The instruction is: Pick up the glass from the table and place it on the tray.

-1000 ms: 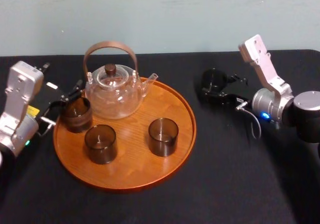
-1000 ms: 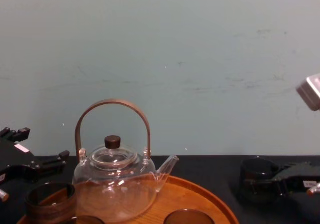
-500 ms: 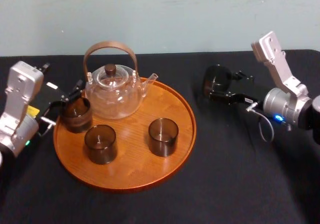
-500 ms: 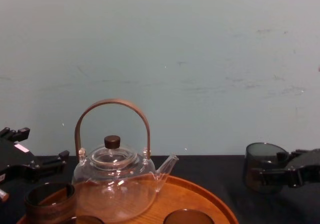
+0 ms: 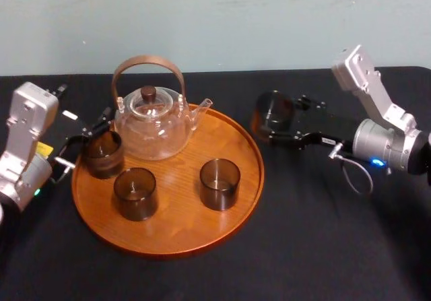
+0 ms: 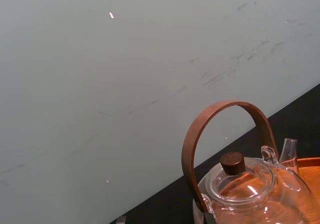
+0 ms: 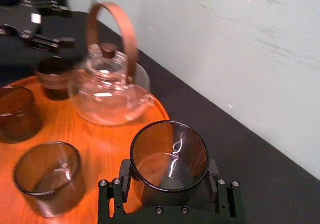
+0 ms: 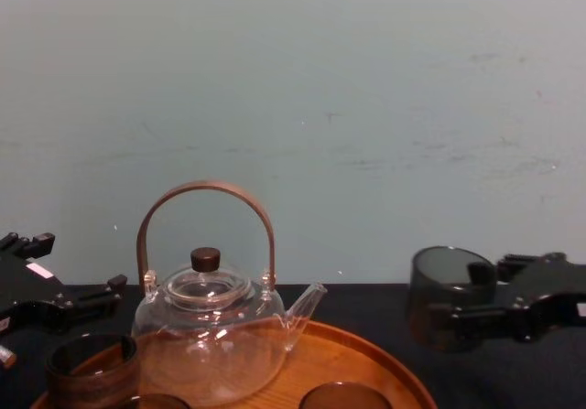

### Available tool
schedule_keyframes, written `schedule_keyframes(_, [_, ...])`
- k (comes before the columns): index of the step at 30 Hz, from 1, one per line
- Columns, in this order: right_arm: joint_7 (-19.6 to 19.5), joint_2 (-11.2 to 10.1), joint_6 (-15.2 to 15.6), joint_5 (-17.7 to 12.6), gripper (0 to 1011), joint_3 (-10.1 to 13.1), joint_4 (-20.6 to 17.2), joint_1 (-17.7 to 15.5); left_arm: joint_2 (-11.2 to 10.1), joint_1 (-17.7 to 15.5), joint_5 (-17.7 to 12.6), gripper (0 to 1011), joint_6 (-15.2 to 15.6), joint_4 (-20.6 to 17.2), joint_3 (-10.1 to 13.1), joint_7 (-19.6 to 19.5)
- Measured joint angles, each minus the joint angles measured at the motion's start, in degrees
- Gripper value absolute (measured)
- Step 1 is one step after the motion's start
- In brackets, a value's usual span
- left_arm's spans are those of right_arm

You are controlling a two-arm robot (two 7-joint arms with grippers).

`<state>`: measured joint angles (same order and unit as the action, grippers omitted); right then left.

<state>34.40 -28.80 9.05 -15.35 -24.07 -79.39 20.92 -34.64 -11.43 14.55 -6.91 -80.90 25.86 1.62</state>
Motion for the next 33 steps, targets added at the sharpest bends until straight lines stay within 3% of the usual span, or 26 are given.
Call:
schedule_keyframes(8, [3.1, 0.6, -2.8, -0.4, 898, -3.1, 2.3, 2.8, 0.0, 0.0, 0.0, 1001, 0.0, 0.0, 0.0, 0.0])
schedule_keyframes(33, [6.5, 5.0, -8.9, -0.8, 898, -9.7, 13.2, 9.8, 0.0, 0.0, 0.0, 1001, 0.0, 0.0, 0.0, 0.0])
